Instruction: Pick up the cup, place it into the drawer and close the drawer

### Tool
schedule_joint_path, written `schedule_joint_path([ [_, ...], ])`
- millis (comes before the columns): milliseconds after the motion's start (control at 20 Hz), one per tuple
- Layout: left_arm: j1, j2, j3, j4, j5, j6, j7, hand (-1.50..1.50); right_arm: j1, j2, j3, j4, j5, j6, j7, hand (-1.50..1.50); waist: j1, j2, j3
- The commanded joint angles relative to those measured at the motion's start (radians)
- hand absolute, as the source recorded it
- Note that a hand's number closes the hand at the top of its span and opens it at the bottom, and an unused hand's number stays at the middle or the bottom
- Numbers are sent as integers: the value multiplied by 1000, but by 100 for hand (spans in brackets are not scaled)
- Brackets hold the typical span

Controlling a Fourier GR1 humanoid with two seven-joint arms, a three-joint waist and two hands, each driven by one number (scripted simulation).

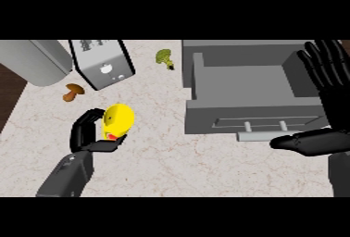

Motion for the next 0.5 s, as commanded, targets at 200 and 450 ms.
schedule_joint_path([
  [200, -66, -43, -7, -80, 21, -60, -72, 150, 53, 35, 32, -46, 43, -27, -16, -150, 10, -8, 2],
  [450, -134, -60, -75, -224, 13, -90, 97, 150, 14, -10, -21, 25, 34, -11, -30, -150, 41, -18, 5],
])
